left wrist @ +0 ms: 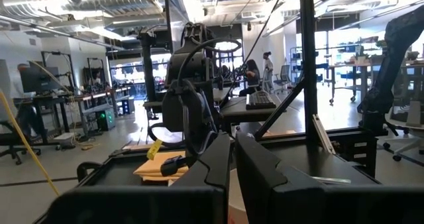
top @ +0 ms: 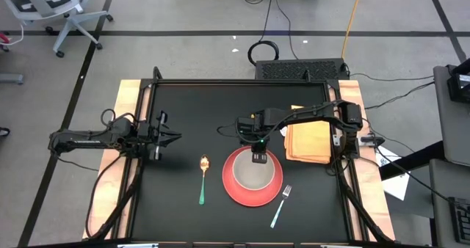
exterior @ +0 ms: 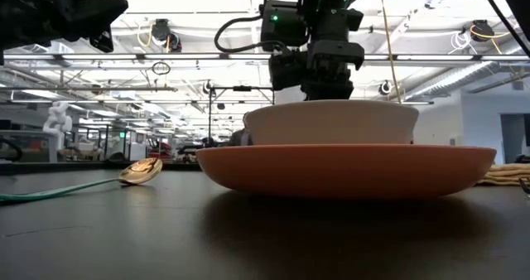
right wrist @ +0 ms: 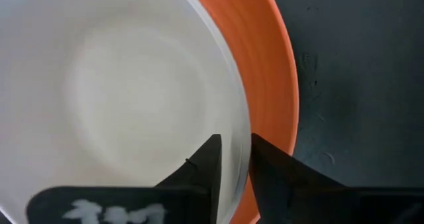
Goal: Set table place
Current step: Put the white bowl on the orange plate, then put the green patterned fork on the orange plate to the left of the white bowl
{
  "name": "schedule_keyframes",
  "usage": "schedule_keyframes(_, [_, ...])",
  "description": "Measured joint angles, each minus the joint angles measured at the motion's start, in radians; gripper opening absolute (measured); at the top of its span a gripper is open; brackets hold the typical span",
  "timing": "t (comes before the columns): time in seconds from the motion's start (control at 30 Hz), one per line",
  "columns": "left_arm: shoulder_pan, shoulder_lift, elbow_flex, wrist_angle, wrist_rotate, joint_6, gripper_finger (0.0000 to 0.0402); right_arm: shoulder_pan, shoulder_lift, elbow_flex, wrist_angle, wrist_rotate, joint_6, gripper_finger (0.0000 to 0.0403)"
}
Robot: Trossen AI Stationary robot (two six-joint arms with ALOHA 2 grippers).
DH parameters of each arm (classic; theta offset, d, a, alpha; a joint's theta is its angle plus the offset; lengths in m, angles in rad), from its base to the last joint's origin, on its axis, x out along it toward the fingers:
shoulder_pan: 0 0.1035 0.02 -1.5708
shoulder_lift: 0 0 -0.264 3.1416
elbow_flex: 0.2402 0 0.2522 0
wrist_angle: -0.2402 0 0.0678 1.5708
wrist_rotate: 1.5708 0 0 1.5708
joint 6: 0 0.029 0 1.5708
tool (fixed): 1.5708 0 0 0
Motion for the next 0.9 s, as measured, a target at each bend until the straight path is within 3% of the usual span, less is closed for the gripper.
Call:
schedule_keyframes(0.33, [0.0, 0.0, 0.0, -0.004, 0.0, 0.0, 0.0031, -0.026, -0.075, 0.003, 0.014, -0.001, 0.019, 0.0137])
schedule_keyframes(0.5, [0.0, 0.0, 0.0, -0.007, 0.0, 0.0, 0.0031, -0.029, -0.144, 0.003, 0.023, -0.001, -0.026, 0.0145])
schedule_keyframes(0.63, [0.0, 0.0, 0.0, -0.007, 0.0, 0.0, 0.0031, -0.024, -0.2, 0.003, 0.053, -0.001, -0.028, 0.0114])
schedule_keyframes(0.83, [0.0, 0.0, 0.0, -0.008, 0.0, -0.005, 0.0031, -0.018, -0.278, 0.003, 0.095, 0.001, -0.049, 0.0016])
schedule_keyframes(0.9, [0.0, 0.0, 0.0, -0.01, 0.0, -0.006, 0.0031, -0.011, -0.301, 0.003, 0.109, 0.001, -0.057, 0.0008])
